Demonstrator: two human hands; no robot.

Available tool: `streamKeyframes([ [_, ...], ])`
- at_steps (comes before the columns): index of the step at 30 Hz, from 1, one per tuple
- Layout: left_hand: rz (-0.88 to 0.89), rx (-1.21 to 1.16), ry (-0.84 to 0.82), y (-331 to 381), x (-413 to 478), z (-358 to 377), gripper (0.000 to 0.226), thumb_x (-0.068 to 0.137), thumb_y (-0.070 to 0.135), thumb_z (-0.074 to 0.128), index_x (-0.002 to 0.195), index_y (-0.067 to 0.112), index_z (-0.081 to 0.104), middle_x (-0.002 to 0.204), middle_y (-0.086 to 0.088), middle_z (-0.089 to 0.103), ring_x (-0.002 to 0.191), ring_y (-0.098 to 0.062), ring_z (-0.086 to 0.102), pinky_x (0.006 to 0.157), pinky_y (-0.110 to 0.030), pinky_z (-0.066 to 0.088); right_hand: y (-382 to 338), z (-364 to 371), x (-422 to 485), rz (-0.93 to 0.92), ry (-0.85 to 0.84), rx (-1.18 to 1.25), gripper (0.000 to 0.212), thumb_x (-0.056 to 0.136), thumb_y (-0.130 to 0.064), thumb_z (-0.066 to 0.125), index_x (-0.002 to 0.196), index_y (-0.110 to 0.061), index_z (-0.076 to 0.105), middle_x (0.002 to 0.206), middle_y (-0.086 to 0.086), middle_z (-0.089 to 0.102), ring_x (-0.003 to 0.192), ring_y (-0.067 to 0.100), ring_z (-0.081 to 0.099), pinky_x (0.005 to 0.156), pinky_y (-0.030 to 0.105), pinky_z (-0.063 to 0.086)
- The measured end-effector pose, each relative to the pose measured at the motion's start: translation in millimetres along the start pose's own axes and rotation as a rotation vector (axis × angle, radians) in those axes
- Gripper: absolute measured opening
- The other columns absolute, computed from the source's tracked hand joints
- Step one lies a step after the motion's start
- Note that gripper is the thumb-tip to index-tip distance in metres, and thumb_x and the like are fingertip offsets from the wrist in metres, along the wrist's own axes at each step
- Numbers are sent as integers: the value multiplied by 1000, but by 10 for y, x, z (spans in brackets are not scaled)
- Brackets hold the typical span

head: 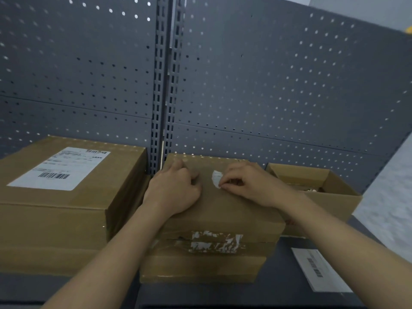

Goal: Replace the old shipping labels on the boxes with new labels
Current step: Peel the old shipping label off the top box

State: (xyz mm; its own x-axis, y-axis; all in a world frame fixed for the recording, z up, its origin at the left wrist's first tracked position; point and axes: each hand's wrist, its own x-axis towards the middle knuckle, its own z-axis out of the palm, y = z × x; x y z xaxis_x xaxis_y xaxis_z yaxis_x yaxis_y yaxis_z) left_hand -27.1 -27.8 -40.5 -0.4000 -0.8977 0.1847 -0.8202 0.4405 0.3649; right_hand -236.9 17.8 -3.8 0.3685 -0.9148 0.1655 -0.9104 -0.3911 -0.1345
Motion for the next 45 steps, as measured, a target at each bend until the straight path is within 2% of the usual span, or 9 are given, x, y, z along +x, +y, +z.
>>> streamKeyframes([
  [9, 5, -4, 9, 9, -13, -14, 44, 97, 50, 42, 136, 35, 55, 137, 2, 44, 122, -26, 50, 96, -44, 47, -27, 60, 38, 46, 40, -34, 17, 102, -28, 47, 104, -21, 62, 97, -10, 59, 89, 7, 52, 77, 25, 39],
  [17, 8, 3, 12, 8, -8, -12, 46, 97, 48, 43, 137, 32, 55, 139, 2, 43, 124, -25, 48, 97, -42, 46, -17, 124, 14, 196, 132, 255, 21, 103, -30, 47, 113, -24, 64, 101, -15, 60, 94, -2, 54, 78, 18, 40],
  [22, 7, -4, 6, -5, 6, -6, 46, 95, 51, 44, 138, 36, 53, 139, 4, 43, 125, -25, 48, 98, -43, 46, 21, 89, 0, 193, 102, 292, 43, 88, -51, 64, 126, -32, 62, 99, -13, 59, 87, 0, 55, 73, 17, 39],
  [27, 4, 4, 3, -2, 9, -8, 45, 96, 50, 44, 138, 37, 53, 139, 4, 43, 125, -25, 48, 98, -43, 46, 21, 156, 71, 135, 186, 242, 15, 91, -36, 67, 102, -30, 76, 89, -15, 63, 86, 2, 55, 76, 23, 44],
  [30, 3, 7, 1, -6, 18, 1, 45, 95, 51, 43, 137, 37, 54, 139, 3, 43, 124, -25, 49, 97, -44, 47, -15, 136, 111, 152, 190, 238, 12, 93, -30, 66, 96, -26, 76, 84, -25, 61, 85, -4, 56, 77, 18, 43],
  [33, 0, 4, 2, -20, 27, 11, 46, 95, 52, 43, 137, 37, 53, 138, 4, 43, 123, -26, 50, 96, -45, 48, -23, 155, 143, 205, 199, 227, 15, 97, -28, 60, 98, -22, 74, 92, -14, 65, 87, 1, 57, 80, 23, 47],
  [38, 8, -4, -4, -20, 21, 8, 45, 95, 51, 43, 136, 37, 55, 137, 4, 43, 121, -26, 51, 96, -46, 48, -3, 191, 203, 286, 306, 236, 13, 100, -26, 55, 91, -24, 64, 82, -12, 60, 77, -1, 53, 64, 14, 36],
  [42, 11, -4, 0, 0, -1, -6, 45, 95, 48, 44, 137, 36, 54, 138, 3, 43, 124, -25, 49, 98, -45, 46, 30, 160, 143, 280, 313, 408, 23, 101, -33, 50, 99, -20, 68, 66, -11, 59, 57, 1, 54, 60, 16, 40],
  [45, 10, -6, 5, 1, -7, -13, 46, 95, 47, 44, 139, 36, 53, 139, 3, 43, 125, -24, 48, 99, -45, 46, 77, 73, 103, 339, 310, 701, 45, 96, -51, 44, 119, -20, 66, 88, 3, 69, 63, 8, 60, 65, 24, 49],
])
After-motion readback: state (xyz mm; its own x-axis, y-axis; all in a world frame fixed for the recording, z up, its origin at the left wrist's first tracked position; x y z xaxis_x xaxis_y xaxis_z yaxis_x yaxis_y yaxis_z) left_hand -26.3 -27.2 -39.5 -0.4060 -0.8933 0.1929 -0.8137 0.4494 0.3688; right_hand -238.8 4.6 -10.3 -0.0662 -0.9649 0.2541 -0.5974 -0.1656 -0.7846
